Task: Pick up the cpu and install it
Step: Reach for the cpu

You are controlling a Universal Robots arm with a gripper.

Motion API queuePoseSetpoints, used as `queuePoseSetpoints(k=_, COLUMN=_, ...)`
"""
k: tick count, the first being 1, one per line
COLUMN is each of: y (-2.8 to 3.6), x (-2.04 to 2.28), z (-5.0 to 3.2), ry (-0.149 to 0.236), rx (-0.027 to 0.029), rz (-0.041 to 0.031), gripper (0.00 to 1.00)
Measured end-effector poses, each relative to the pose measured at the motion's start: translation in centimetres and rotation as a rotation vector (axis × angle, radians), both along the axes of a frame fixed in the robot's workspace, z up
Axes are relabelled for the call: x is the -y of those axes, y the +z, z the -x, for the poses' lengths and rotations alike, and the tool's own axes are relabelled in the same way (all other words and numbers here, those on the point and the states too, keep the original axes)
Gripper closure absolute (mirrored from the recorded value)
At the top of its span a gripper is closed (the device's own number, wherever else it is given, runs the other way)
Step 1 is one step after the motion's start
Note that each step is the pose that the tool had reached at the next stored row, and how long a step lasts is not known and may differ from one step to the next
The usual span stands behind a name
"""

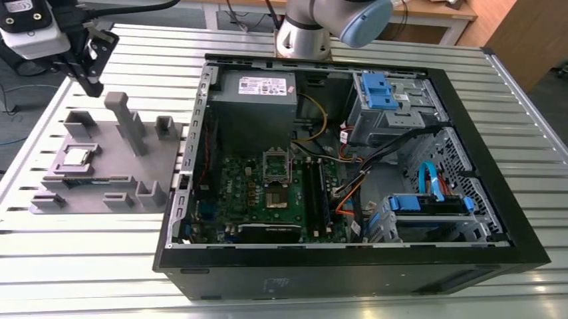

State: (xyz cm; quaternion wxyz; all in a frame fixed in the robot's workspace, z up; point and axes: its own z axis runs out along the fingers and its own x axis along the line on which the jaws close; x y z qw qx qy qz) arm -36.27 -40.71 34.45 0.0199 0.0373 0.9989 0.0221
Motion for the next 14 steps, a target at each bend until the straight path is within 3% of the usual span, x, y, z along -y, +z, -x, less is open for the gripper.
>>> queuePoseSetpoints(k=14, y=-0.13, x=0.04, z=0.43, ry=0.000, rx=0.0001, rz=-0.0001, gripper=0.89)
